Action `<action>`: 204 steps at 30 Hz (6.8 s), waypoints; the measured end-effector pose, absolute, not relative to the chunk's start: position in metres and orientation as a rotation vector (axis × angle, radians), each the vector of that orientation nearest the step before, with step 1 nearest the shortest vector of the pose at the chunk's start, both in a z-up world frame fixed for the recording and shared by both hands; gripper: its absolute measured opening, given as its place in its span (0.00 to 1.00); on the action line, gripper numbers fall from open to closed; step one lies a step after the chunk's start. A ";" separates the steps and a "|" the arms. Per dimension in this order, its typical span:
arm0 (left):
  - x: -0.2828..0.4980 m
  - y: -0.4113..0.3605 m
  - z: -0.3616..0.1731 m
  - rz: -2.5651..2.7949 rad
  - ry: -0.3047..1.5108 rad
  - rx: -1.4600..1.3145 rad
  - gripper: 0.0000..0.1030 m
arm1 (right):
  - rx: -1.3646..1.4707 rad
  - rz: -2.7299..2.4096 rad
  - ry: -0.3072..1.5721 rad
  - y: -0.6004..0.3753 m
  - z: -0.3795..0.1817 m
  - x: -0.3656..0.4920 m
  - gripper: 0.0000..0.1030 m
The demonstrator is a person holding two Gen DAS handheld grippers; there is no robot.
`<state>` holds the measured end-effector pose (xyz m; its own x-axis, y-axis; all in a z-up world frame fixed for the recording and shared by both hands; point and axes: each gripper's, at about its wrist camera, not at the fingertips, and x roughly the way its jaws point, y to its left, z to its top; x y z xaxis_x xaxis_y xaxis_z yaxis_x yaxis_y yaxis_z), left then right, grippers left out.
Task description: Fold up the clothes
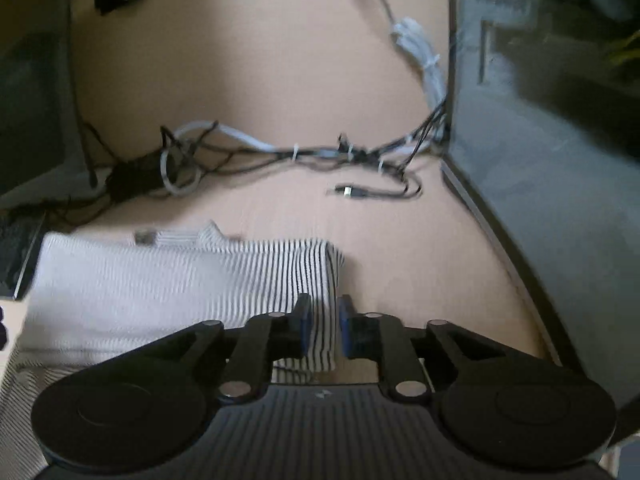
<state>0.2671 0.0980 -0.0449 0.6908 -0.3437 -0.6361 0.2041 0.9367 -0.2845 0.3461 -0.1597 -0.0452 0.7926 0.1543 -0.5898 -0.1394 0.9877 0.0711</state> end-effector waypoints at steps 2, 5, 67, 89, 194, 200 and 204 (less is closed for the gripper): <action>0.270 0.101 -0.042 -0.349 0.726 -0.199 1.00 | 0.023 0.157 0.622 -0.156 -0.037 0.332 0.29; 0.283 0.102 -0.039 -0.419 0.680 -0.183 1.00 | 0.011 0.165 0.650 -0.147 -0.029 0.316 0.45; 0.244 0.137 -0.021 -0.563 0.982 -0.344 1.00 | 0.132 0.299 0.655 -0.160 0.011 0.184 0.50; 0.352 0.107 -0.083 -0.381 0.988 -0.507 0.94 | 0.158 0.372 0.860 -0.147 -0.070 0.367 0.44; 0.302 0.047 -0.062 -0.339 0.943 -0.372 1.00 | 0.204 0.492 0.856 -0.183 -0.067 0.367 1.00; 0.318 0.060 -0.064 -0.366 0.909 -0.304 1.00 | 0.141 0.440 0.816 -0.156 -0.067 0.316 1.00; 0.328 0.067 -0.065 -0.376 0.878 -0.228 1.00 | 0.056 0.452 0.846 -0.128 -0.063 0.294 1.00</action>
